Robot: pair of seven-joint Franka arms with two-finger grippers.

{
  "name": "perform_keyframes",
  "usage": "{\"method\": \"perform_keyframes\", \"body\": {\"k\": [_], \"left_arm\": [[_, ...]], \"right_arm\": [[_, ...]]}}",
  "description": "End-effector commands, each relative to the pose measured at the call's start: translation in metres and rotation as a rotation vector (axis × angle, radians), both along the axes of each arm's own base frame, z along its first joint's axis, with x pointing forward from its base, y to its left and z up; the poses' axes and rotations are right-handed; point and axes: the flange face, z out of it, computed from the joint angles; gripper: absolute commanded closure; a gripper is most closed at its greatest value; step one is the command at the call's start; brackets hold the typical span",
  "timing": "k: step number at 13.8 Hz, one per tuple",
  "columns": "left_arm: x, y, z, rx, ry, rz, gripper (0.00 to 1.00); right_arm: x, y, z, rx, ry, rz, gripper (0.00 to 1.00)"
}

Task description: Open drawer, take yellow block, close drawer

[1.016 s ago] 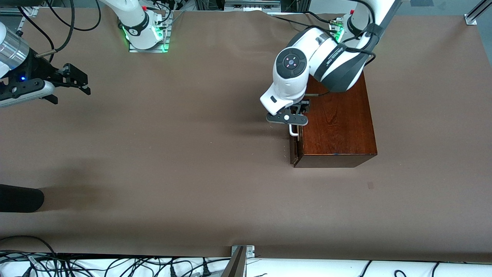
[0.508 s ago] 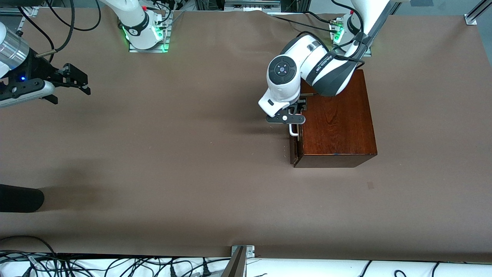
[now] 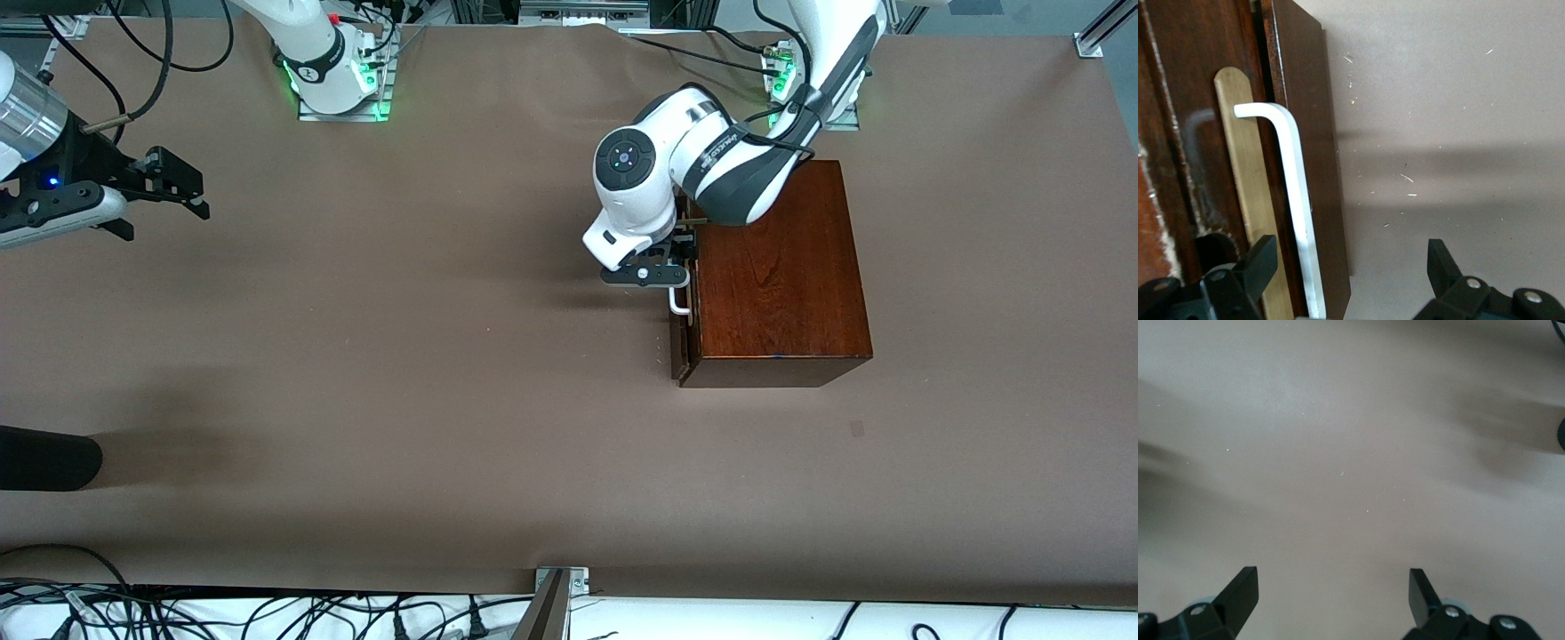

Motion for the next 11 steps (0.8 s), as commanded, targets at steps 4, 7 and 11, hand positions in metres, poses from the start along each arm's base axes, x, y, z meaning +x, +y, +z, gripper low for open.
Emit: {"method": "perform_keyframes", "body": {"k": [4,7,11], "left_arm": [[0.004,-0.005,-0.027,0.010,-0.031,0.008,0.00],[0.005,-0.007,-0.034,0.008,-0.030,0.023,0.00],[0.001,-0.013,-0.038,0.043,-0.068,-0.009,0.00]], "right_arm": [[0.002,0.001,0.006,-0.006,-0.006,-0.004,0.00],[0.002,0.001,0.006,-0.005,-0.006,-0.004,0.00],[0.002,0.001,0.006,-0.005,-0.006,-0.004,0.00]]}}
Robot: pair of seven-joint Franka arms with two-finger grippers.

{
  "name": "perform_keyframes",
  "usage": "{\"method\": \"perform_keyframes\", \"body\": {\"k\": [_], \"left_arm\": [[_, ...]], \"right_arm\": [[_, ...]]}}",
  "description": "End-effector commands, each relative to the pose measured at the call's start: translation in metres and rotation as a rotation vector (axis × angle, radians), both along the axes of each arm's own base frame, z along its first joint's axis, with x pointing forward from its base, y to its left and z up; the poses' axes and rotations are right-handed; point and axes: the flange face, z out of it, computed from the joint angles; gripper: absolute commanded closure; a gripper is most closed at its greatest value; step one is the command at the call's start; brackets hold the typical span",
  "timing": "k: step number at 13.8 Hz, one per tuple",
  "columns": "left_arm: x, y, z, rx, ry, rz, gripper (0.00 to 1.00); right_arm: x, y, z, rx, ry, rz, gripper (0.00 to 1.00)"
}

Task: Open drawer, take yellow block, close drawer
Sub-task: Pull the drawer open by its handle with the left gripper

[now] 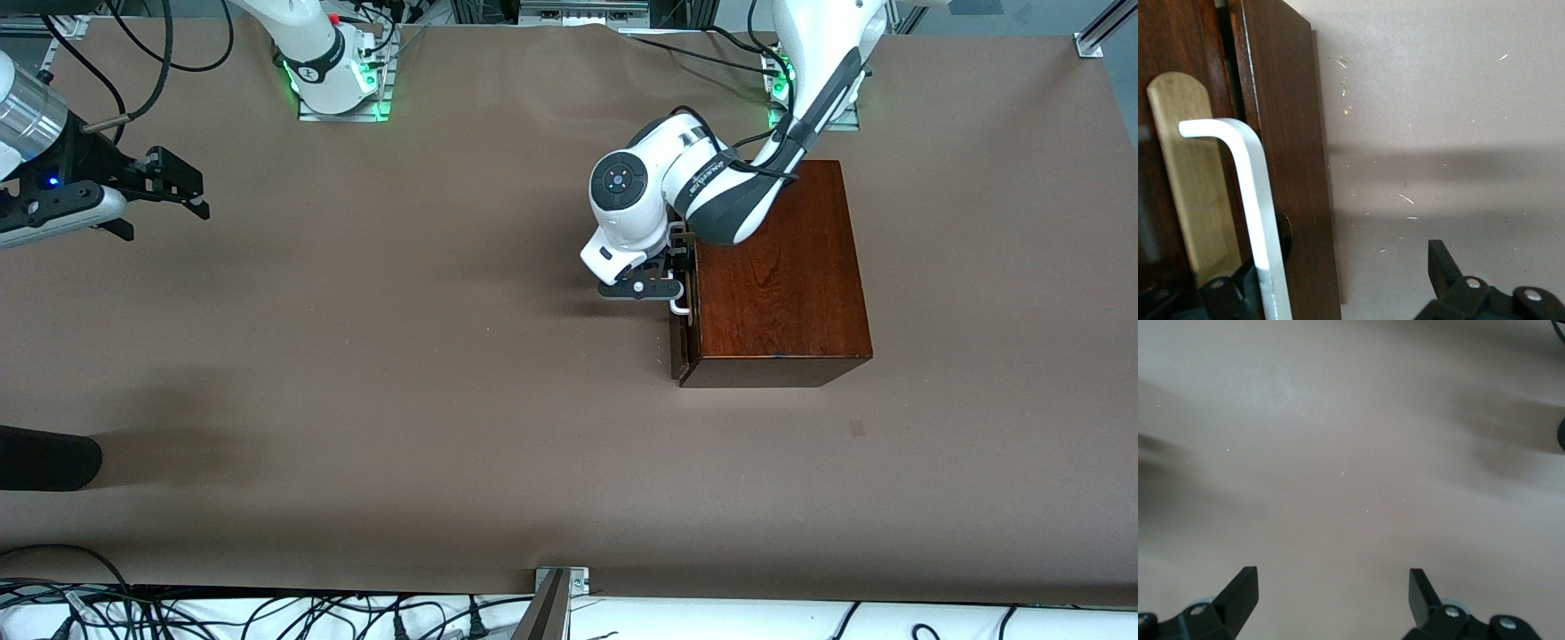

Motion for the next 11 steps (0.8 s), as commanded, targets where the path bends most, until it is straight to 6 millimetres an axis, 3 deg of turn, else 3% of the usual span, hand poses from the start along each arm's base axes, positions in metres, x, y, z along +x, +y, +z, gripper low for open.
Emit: {"method": "perform_keyframes", "body": {"k": [1,6,11], "left_arm": [[-0.004,-0.013,-0.004,0.022,-0.046,-0.020,0.00],[-0.005,-0.038,-0.006,-0.084,-0.092,-0.032,0.00],[-0.025,-0.105,-0.002,-0.151,-0.127,-0.022,0.00]], "right_arm": [[0.002,0.001,0.006,-0.005,-0.006,-0.005,0.00],[0.002,0.001,0.006,-0.005,-0.006,-0.005,0.00],[0.002,0.001,0.006,-0.005,-0.006,-0.005,0.00]]}}
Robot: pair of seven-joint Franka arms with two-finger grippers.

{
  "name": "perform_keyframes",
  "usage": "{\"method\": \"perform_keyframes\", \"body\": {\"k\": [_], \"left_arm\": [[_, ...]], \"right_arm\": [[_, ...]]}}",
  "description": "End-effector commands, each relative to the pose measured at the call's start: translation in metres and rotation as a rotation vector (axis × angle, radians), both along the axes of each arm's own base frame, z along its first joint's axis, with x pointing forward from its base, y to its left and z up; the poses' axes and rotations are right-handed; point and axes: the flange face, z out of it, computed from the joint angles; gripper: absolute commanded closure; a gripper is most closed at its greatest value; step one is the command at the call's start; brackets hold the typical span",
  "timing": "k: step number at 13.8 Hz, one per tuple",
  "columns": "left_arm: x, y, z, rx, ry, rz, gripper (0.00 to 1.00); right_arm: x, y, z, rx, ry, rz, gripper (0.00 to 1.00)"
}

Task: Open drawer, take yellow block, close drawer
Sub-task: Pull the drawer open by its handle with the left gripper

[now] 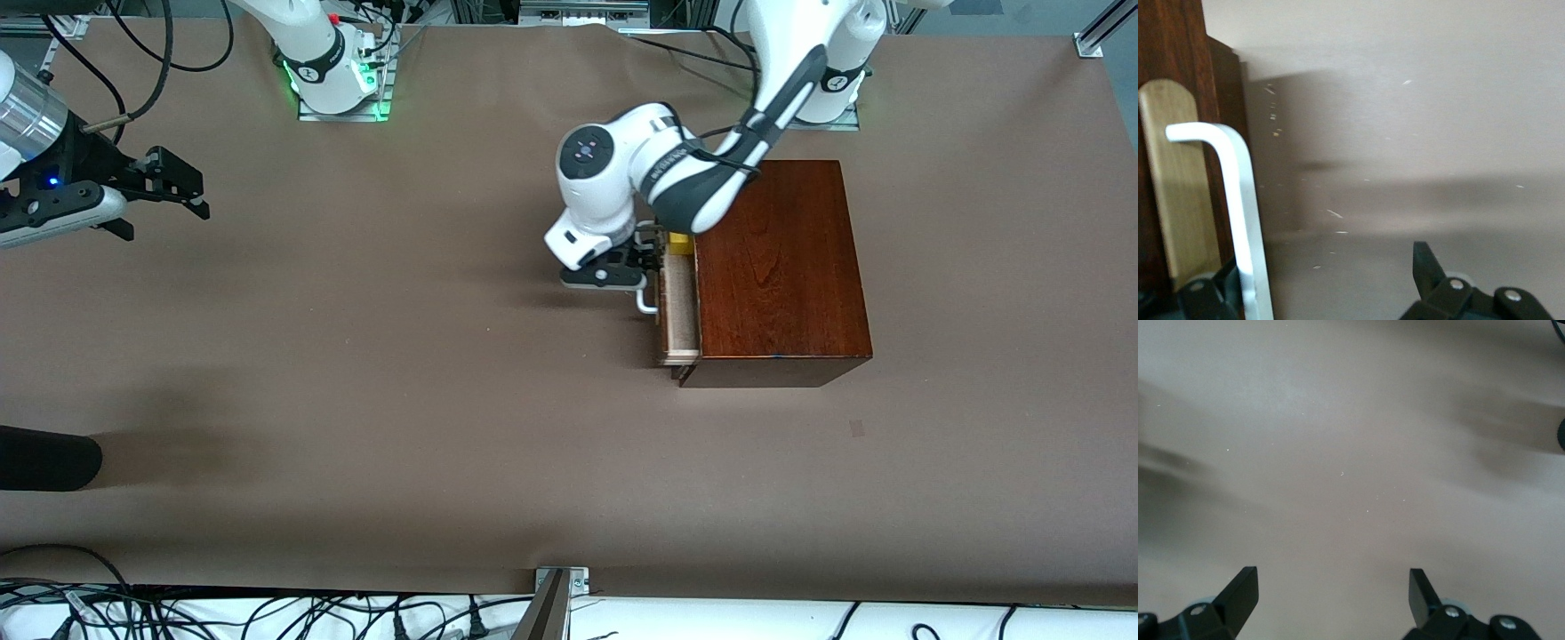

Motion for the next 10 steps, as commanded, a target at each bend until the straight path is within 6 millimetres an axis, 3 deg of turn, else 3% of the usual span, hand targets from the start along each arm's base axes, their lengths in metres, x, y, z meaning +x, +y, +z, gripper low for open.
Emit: {"method": "perform_keyframes", "body": {"k": [1,5,10], "left_arm": [[-0.007,-0.052,0.001,-0.080,-0.026,0.005,0.00],[-0.008,-0.059,0.002,-0.093,-0.027,0.009,0.00],[0.007,-0.053,0.039,-0.129,-0.057,0.027,0.00]], "right_arm": [[0.002,0.001,0.006,-0.003,-0.006,-0.005,0.00],[0.002,0.001,0.006,-0.003,-0.006,-0.003,0.00],[0.002,0.000,0.006,-0.002,-0.006,-0.006,0.00]]}}
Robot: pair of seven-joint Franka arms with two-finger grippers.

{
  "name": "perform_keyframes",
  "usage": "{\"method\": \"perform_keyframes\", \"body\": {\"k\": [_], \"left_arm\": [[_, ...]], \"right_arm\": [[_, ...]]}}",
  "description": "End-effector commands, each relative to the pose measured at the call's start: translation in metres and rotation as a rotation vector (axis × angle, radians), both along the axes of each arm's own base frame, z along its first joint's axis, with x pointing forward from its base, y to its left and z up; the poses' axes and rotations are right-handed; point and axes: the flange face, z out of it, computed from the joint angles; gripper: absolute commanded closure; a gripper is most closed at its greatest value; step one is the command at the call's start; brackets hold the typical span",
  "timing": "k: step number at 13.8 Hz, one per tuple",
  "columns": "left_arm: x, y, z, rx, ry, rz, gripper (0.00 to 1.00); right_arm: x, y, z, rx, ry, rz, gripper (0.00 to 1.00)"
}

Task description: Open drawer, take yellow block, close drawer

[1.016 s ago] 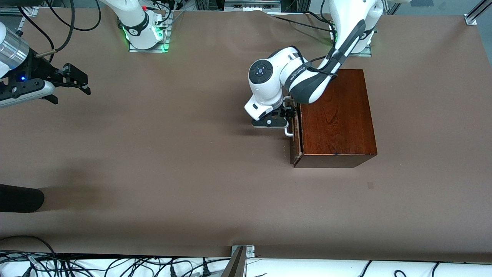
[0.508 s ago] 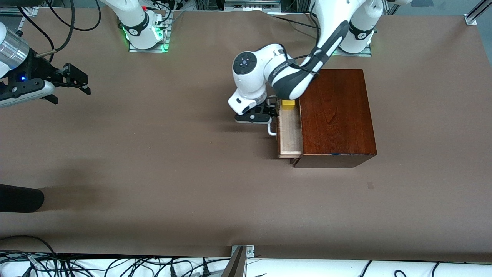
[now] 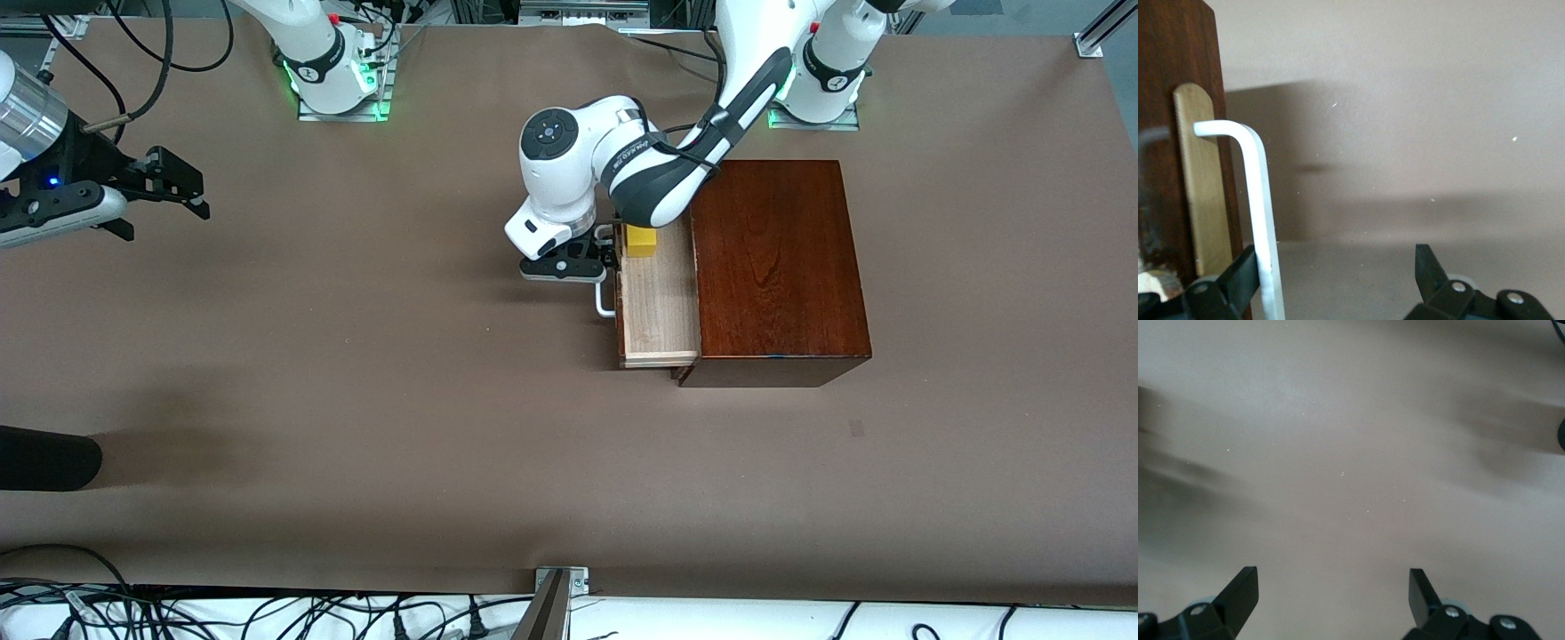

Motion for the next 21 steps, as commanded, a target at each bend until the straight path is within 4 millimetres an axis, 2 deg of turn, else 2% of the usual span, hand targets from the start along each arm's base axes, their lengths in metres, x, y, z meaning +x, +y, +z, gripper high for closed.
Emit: {"method": "perform_keyframes", "body": {"k": [1,3,4,5,7,8,11,12,13,17,18,19,21], "left_arm": [[0.004,-0.006,0.032,-0.036,-0.014,0.013,0.00],[0.004,0.008,0.061,0.012,-0.001,0.010,0.00],[0.008,0.020,0.083,0.006,0.018,0.002,0.00],[0.020,0.040,0.106,-0.021,0.039,0.012,0.00],[0.049,0.093,0.150,-0.069,0.078,0.013,0.00],[0.060,0.120,0.172,-0.083,0.079,0.026,0.00],[0.085,0.190,0.215,-0.070,0.057,-0.001,0.00],[0.090,0.214,0.229,-0.071,0.053,-0.009,0.00],[0.098,0.241,0.235,-0.063,0.067,-0.017,0.00],[0.115,0.337,0.260,-0.048,0.080,-0.104,0.00],[0.118,0.359,0.266,-0.039,0.070,-0.105,0.00],[0.119,0.381,0.273,-0.029,0.058,-0.093,0.00],[0.107,0.410,0.285,-0.007,0.043,-0.093,0.00]], "right_arm": [[0.002,0.000,0.006,0.000,-0.005,-0.007,0.00],[0.003,0.001,0.006,-0.003,-0.007,-0.004,0.00],[0.003,0.003,0.007,-0.003,-0.009,-0.001,0.00],[0.003,0.003,0.006,0.001,-0.011,-0.003,0.00],[0.005,0.003,0.003,0.004,-0.007,-0.005,0.00],[0.008,0.006,-0.005,0.000,0.011,-0.001,0.00],[0.007,0.015,-0.007,0.002,0.022,0.013,0.00],[0.003,0.031,-0.004,0.008,0.020,0.038,0.00],[-0.001,0.044,0.000,0.012,0.015,0.064,0.00],[-0.017,0.128,-0.006,0.002,0.018,0.221,0.00],[-0.022,0.151,-0.013,0.000,0.033,0.262,0.00],[-0.028,0.185,-0.031,-0.009,0.069,0.329,0.00],[-0.053,0.241,-0.040,-0.019,0.085,0.459,0.00]]}}
